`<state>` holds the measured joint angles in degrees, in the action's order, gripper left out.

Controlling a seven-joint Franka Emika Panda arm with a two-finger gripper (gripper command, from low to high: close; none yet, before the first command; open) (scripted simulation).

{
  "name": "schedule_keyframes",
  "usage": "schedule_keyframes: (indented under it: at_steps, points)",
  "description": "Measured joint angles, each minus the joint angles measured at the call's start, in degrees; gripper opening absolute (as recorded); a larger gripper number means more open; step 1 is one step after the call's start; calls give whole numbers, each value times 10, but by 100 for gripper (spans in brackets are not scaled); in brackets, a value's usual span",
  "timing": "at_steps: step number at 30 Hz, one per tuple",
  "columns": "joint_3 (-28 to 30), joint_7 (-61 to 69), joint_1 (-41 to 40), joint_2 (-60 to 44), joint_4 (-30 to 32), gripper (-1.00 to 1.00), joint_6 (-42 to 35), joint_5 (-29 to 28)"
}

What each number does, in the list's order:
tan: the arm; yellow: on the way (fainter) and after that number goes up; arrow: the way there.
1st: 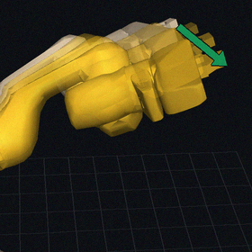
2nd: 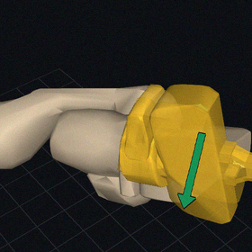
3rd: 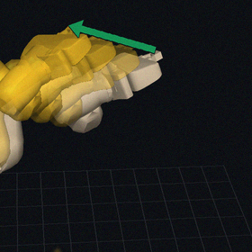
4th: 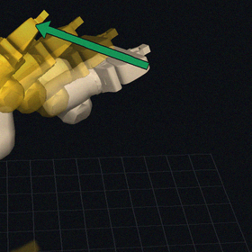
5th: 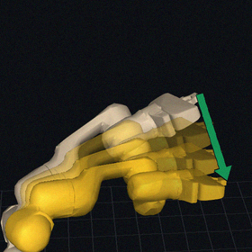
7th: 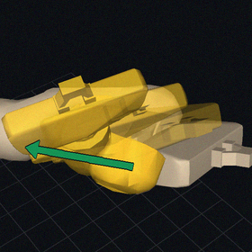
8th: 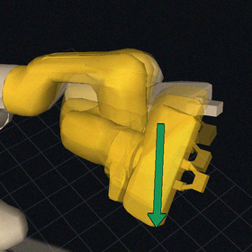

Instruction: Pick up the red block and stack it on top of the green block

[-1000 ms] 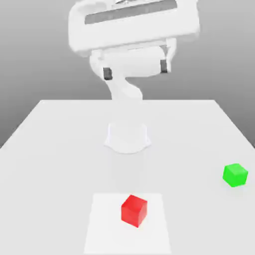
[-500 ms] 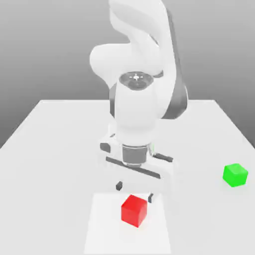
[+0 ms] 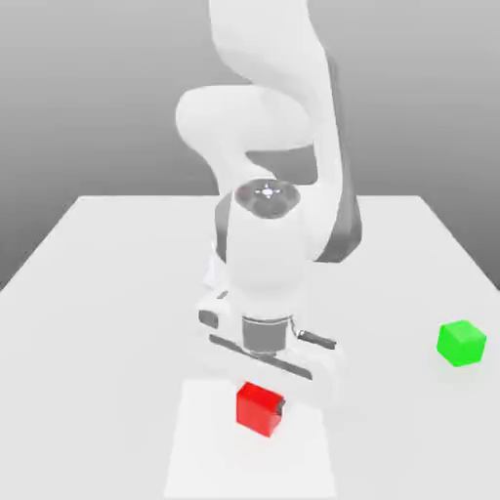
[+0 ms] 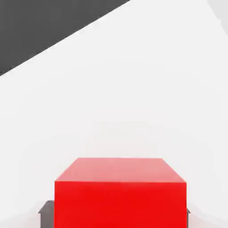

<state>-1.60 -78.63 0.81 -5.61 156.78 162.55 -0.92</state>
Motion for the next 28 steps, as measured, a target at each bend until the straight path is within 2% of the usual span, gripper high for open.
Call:
schedule_keyframes:
  at_steps: [9, 19, 21, 25, 26, 28]
  points:
    - [-92, 89, 146, 55, -7, -100, -64, 25]
    - [-171, 193, 366, 79, -26, -100, -105, 28]
    - [-173, 185, 381, 54, -29, -100, -84, 7]
    - [-140, 138, 389, -25, -33, -100, -13, -61]
    - [-133, 130, 393, -38, -34, 100, -2, -72]
    - [-133, 130, 393, -38, -34, 100, -2, -72]
